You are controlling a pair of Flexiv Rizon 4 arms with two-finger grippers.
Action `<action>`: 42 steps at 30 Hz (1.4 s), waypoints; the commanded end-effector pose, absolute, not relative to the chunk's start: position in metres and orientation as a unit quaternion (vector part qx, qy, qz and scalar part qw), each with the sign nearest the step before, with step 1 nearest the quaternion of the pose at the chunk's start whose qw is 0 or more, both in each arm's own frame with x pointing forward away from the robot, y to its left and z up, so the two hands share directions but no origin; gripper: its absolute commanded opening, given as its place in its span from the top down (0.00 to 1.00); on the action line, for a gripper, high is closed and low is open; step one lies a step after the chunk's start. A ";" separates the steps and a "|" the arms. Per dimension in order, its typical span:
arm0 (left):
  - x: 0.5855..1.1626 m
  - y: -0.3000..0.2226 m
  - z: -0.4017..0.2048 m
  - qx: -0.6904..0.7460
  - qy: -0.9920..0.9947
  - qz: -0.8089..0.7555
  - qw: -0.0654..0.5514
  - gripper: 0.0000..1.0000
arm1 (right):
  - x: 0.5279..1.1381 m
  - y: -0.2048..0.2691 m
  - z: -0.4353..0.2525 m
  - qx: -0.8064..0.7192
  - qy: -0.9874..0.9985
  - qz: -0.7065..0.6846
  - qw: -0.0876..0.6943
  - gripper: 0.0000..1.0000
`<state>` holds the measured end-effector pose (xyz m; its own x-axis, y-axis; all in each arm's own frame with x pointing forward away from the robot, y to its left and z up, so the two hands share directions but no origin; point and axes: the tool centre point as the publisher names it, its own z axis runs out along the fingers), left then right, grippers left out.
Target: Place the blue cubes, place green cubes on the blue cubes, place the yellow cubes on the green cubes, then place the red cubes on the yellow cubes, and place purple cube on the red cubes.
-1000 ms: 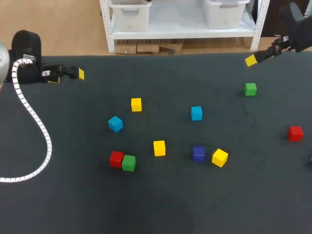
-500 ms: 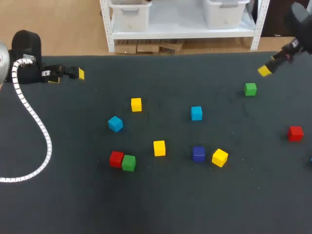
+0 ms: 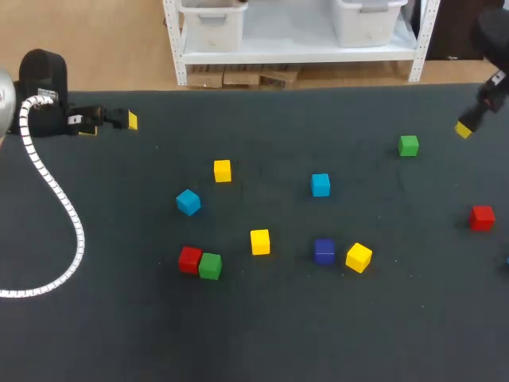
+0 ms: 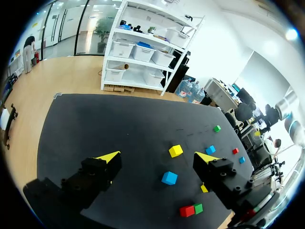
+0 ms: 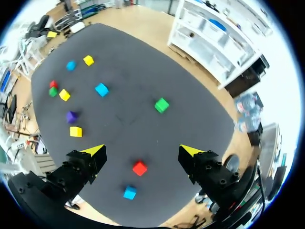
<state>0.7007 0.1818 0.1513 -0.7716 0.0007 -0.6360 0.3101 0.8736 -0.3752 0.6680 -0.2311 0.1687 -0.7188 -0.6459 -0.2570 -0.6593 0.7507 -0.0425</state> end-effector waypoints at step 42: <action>0.700 0.184 0.150 0.088 0.909 -0.242 0.329 0.00 | 0.516 -0.303 0.103 -0.375 0.922 0.049 -0.085 0.00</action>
